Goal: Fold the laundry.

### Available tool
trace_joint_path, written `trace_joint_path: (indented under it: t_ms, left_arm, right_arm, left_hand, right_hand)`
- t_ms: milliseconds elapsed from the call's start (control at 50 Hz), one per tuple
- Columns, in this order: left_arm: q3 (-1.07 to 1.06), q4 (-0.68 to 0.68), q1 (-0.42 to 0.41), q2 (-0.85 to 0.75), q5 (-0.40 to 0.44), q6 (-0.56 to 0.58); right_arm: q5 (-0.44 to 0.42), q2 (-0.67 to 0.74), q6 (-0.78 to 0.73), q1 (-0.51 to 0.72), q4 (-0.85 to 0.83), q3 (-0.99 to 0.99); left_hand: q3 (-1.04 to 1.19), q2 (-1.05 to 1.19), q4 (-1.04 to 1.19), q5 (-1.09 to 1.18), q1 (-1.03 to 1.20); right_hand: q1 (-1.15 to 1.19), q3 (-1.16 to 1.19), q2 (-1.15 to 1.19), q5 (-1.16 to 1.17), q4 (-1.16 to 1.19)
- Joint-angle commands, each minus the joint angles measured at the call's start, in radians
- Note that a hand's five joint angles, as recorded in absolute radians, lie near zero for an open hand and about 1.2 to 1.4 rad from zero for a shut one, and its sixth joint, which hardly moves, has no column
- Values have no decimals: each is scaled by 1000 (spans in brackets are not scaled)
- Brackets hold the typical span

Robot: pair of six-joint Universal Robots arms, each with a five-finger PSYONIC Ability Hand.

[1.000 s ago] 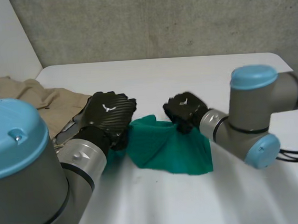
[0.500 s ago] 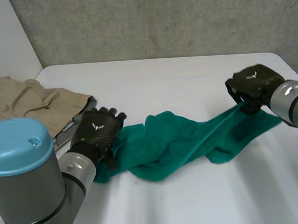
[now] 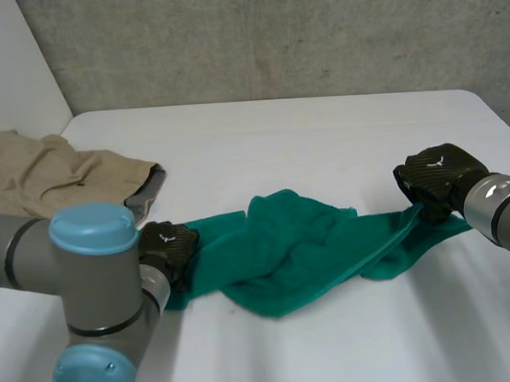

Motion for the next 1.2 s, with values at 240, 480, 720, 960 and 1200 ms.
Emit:
trace_joint_path:
  t_ms: [240, 480, 720, 960, 1200]
  left_arm:
    - [20, -139, -18, 426, -11, -12]
    - [145, -159, -12, 567, -5, -9]
    - [449, -161, 94, -20, -14, -6]
    - [741, -79, 100, -262, -6, -37]
    - [387, -46, 39, 3, -25, -54]
  right_arm:
    - [3, -101, -88, -60, 111, -77]
    - [-3, -138, -136, -88, 243, -179]
    - [3, 1, -36, -10, 171, -241]
    - [166, 199, 78, 74, 68, -357]
    - [218, 213, 150, 85, -15, -324]
  left_hand:
    - [615, 612, 612, 619, 576]
    - [615, 612, 612, 619, 576]
    - [615, 612, 612, 619, 576]
    - [-173, -176, -175, -169, -212]
    - [-568, -571, -570, -564, -607]
  right_hand:
    - [413, 221, 222, 238, 211]
    - [413, 221, 222, 238, 211]
    - [413, 221, 222, 238, 211]
    - [413, 221, 222, 238, 211]
    - [413, 221, 222, 238, 211]
